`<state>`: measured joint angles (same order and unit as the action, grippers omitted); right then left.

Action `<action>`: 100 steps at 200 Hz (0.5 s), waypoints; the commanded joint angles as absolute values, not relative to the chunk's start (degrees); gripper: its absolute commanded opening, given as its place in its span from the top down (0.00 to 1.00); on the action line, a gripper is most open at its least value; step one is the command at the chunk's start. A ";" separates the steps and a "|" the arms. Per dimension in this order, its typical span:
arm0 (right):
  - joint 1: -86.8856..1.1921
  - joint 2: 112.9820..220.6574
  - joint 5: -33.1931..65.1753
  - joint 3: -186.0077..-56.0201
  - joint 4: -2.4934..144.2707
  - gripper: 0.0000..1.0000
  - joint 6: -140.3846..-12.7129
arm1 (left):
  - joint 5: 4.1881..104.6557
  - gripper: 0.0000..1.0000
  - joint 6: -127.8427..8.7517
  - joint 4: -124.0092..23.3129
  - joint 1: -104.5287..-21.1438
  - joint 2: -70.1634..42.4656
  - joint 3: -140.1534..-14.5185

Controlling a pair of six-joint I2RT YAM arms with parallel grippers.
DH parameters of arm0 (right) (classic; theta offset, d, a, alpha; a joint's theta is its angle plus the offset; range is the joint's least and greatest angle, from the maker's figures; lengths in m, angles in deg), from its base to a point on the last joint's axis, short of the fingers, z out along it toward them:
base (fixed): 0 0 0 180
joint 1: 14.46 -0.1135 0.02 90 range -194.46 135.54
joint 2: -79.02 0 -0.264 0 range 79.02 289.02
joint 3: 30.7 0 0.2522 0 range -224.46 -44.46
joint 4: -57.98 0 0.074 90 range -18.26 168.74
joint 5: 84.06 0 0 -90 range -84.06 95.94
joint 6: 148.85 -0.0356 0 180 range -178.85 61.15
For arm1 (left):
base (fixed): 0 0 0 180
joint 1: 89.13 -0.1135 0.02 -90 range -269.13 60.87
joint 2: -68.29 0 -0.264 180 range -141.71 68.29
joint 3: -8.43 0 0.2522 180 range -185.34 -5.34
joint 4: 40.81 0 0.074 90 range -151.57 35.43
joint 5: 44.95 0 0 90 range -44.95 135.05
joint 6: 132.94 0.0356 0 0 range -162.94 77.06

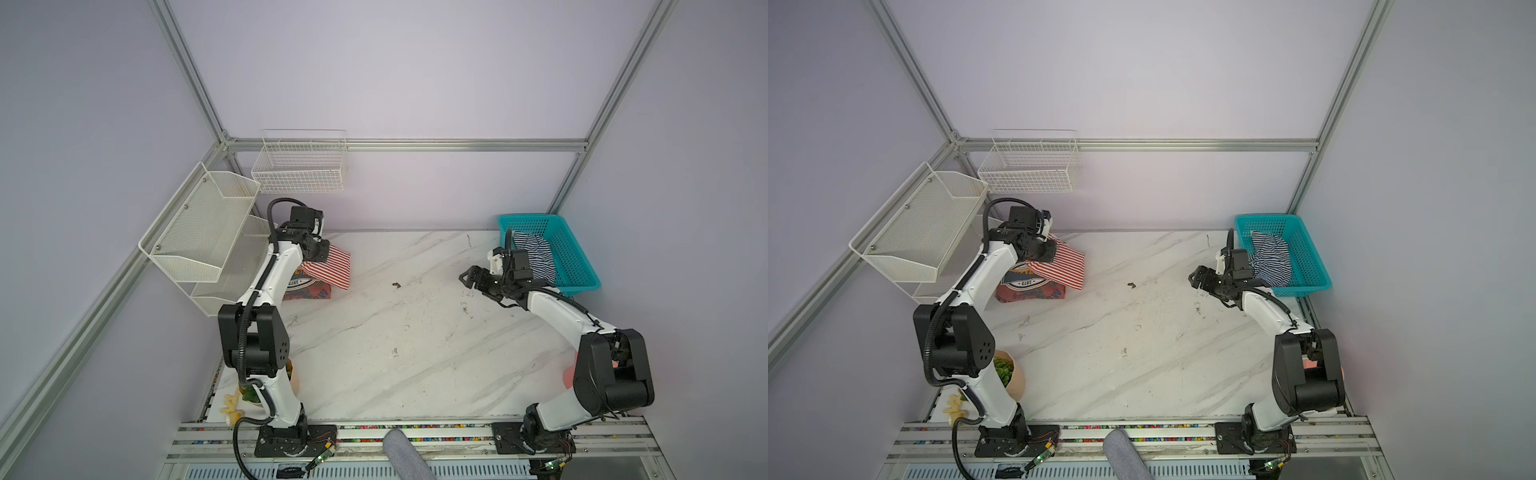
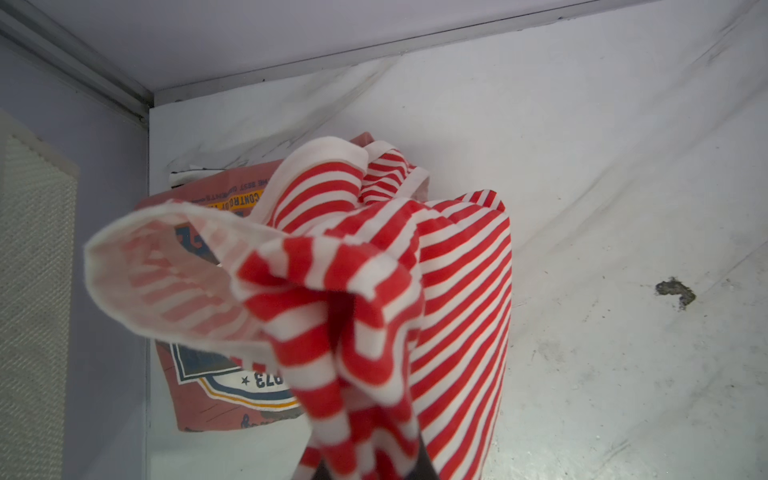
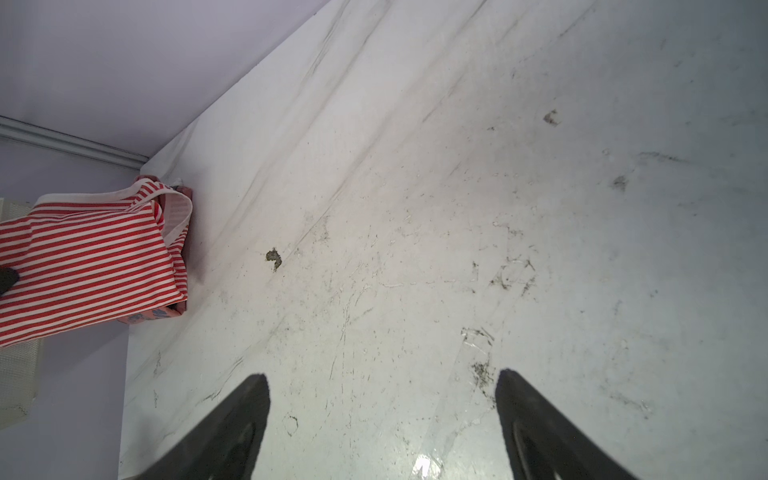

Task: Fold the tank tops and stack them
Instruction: 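Carry the tank top onto the red T-shirt with left gripper while right withdraws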

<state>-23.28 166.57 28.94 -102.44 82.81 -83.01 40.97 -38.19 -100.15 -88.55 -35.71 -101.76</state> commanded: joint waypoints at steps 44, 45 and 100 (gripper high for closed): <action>-24.13 167.52 29.48 -101.77 81.50 0.12 -83.39 | 44.25 1.00 -34.28 -93.33 -94.38 -31.65 -96.02; -24.09 167.52 29.49 -101.77 81.50 0.12 -83.38 | 44.25 1.00 -34.22 -93.33 -94.39 -31.73 -95.98; -24.23 167.03 29.06 -101.66 82.36 0.12 -83.02 | 43.19 1.00 -33.71 -91.39 -96.69 -36.77 -96.43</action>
<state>-23.92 166.83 29.23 -102.28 82.68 -83.01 43.44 -35.80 -95.25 -95.08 -35.10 -97.34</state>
